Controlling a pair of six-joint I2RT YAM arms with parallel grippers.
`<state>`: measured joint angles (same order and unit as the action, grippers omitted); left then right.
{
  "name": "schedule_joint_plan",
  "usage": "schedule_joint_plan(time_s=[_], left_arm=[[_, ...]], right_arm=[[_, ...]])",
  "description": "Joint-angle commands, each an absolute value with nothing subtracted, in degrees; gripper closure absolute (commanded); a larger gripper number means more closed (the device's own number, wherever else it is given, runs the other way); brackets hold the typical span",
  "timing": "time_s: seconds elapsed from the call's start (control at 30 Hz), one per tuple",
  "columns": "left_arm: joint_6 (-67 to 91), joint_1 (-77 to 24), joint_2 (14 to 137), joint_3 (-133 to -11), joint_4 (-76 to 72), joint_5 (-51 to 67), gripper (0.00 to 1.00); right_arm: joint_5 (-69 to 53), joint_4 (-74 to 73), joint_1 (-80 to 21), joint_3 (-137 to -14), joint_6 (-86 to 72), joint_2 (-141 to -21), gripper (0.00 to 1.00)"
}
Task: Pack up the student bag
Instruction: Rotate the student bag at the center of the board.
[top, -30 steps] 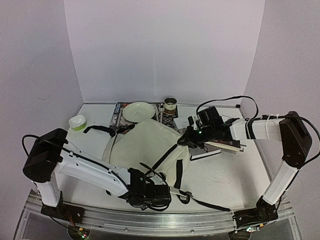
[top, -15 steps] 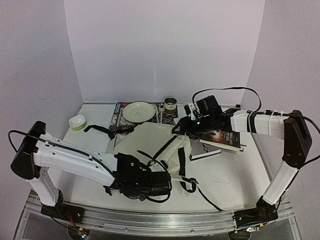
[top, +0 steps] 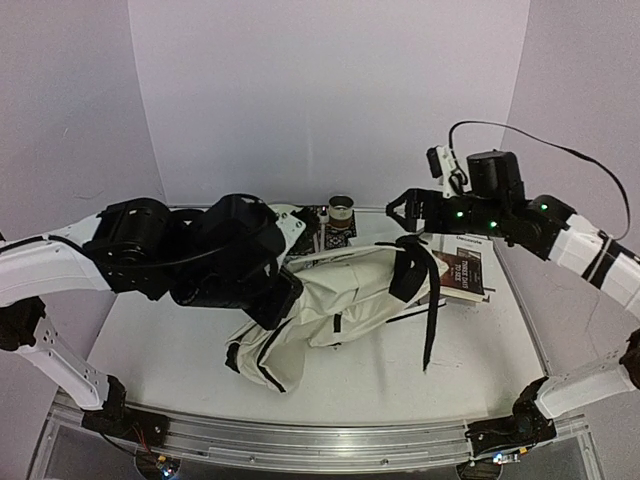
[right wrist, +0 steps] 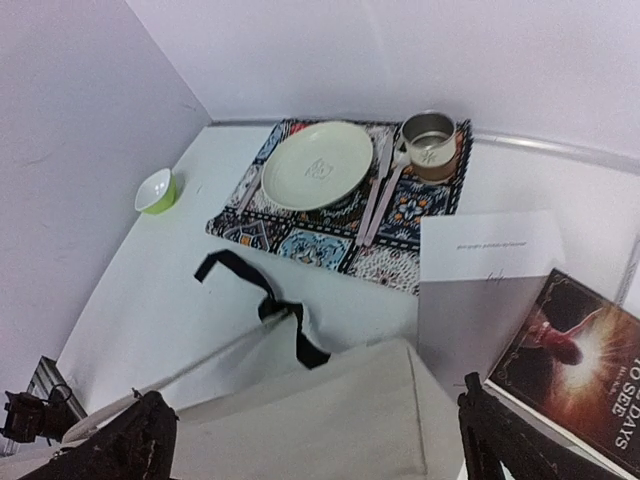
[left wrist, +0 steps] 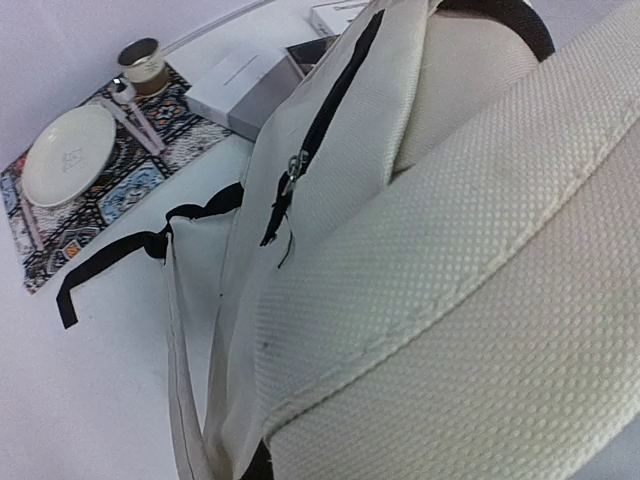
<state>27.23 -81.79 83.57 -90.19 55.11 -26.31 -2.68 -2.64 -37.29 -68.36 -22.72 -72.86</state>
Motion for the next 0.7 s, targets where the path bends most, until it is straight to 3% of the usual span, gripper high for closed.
schedule_joint_plan(time_s=[0.0,0.33,0.67], left_arm=[[23.2,-77.9,78.0,-94.0,36.0,-15.0,1.00],[33.1,-57.2,73.4,-72.1,20.6,7.6,1.00],[38.1,-46.7,71.7,-60.4,13.1,16.3,1.00]], right_arm=[[7.4,-5.2,-37.5,-65.5,-17.7,-65.6,0.02],[12.6,-7.9,-37.5,-62.6,-14.4,-63.0,0.02],[8.7,-8.1,-37.5,-59.1,-11.4,-59.4,0.02]])
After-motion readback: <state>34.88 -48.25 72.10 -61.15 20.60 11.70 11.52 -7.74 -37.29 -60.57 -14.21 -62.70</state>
